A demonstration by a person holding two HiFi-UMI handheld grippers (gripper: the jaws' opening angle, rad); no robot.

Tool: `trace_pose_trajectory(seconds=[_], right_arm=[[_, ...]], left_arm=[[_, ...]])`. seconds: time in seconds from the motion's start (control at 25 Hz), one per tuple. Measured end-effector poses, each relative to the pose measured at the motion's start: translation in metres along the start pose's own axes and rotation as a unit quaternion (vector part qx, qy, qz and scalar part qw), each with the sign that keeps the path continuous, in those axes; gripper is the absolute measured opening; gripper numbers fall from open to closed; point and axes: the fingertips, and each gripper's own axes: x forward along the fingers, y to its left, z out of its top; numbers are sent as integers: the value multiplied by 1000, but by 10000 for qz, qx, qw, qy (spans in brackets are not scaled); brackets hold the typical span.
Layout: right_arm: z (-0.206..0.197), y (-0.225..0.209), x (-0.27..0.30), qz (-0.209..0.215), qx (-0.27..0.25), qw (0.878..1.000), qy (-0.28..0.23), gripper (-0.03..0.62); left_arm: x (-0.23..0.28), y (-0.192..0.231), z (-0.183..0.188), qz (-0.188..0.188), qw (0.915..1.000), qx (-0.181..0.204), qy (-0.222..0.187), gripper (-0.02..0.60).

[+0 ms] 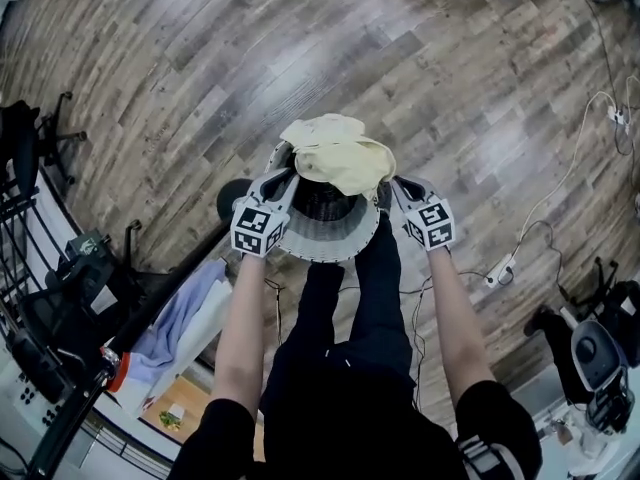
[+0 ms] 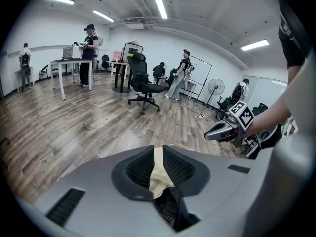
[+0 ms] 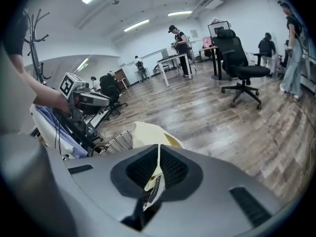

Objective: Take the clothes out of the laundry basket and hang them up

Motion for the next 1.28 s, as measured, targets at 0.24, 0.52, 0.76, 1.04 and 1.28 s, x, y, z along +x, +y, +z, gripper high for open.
trace_pose_trajectory(seconds=[0.24,0.52,0.76,1.04,1.28], right_arm=[[-31,-12,37,-33,212,9998,-48,106],[-62,-41,65,-121,994,9945,-318,266],[-88,-47,90,153,1199,9926,-126,328],[-91,-38,102,590,1650,9843,-207,253],[-87,-18,97,854,1681,9821,-47,68]], left_arm=[[30,15,-40,62,9999,8,139,118],[63,37,-69,129,9996,25,252,194],[93,51,-86,-3,9984,221,519,250],[116,55,-103,-64,9972,85,735,250],[114,39,-109,-231,9944,280,994,79]])
